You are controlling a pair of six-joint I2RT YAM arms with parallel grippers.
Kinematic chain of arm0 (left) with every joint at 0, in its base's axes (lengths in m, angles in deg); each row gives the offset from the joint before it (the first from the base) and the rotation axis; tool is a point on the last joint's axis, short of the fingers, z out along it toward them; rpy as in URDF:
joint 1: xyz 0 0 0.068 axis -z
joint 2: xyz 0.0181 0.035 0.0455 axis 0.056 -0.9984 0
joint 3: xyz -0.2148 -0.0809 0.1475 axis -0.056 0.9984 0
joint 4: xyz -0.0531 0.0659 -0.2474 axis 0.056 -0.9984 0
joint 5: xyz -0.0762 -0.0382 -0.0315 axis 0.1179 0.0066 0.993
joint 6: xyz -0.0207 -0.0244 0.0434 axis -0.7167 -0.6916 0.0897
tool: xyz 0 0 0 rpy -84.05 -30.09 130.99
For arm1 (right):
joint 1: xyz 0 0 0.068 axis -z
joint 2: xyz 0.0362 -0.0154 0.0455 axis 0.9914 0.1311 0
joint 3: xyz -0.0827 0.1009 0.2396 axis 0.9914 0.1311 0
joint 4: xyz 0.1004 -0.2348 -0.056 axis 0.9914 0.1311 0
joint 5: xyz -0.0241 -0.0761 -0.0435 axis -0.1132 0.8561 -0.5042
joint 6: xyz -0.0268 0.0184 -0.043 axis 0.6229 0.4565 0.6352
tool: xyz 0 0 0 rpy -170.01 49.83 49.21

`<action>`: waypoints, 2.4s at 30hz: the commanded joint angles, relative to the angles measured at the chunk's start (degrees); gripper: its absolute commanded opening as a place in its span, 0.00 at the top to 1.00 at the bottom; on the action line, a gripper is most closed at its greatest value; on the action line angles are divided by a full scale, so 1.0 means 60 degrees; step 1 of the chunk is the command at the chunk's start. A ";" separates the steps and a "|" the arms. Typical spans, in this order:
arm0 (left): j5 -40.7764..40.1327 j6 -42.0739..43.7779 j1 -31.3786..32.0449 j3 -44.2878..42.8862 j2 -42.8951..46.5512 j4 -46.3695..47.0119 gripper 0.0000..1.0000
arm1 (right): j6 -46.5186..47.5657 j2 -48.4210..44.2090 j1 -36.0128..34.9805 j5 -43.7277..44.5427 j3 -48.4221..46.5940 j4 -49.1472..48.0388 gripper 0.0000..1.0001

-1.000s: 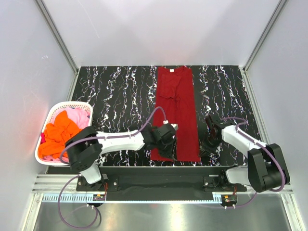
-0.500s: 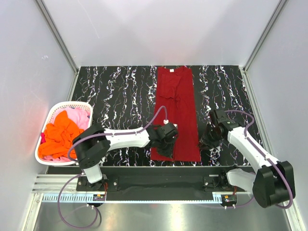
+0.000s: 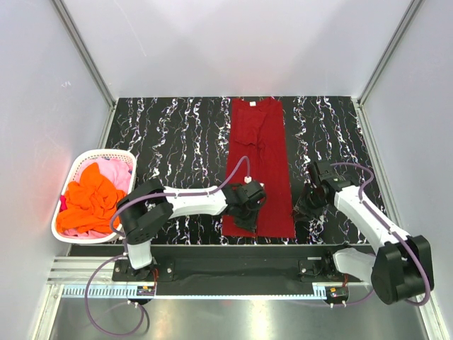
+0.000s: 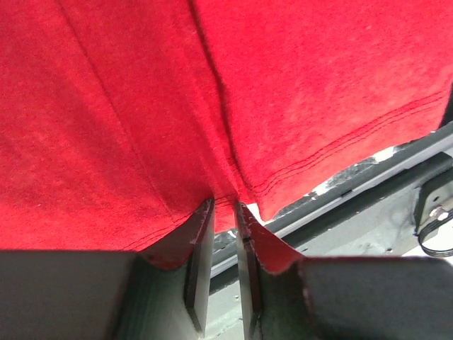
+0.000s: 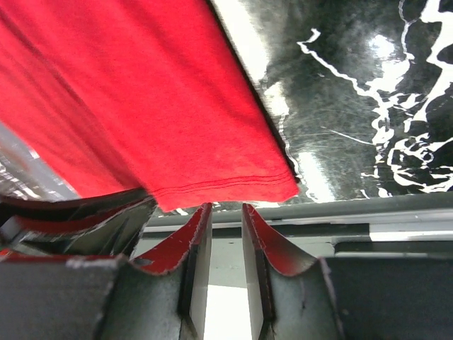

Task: Fold and stack the t-shirts
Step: Fold the tshirt

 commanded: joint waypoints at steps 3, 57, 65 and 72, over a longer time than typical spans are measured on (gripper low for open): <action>0.0443 0.0081 -0.0063 -0.0275 -0.0087 0.0448 0.77 | 0.0080 0.0670 -0.0074 0.0194 0.0119 0.0014 0.70; 0.2216 0.0360 -0.1367 0.0604 -0.1287 0.3158 0.92 | 0.3874 0.8461 0.1156 -0.2399 -0.7960 -0.2550 0.86; 0.1865 0.0228 -0.1367 0.0311 -0.1434 0.2616 0.93 | 0.3612 1.1054 0.1186 -0.1931 -1.1024 -0.2550 0.88; 0.1689 0.0359 -0.1426 -0.0098 -0.1581 0.2045 0.93 | 0.3069 1.2900 0.1200 -0.1741 -1.3004 -0.2331 0.89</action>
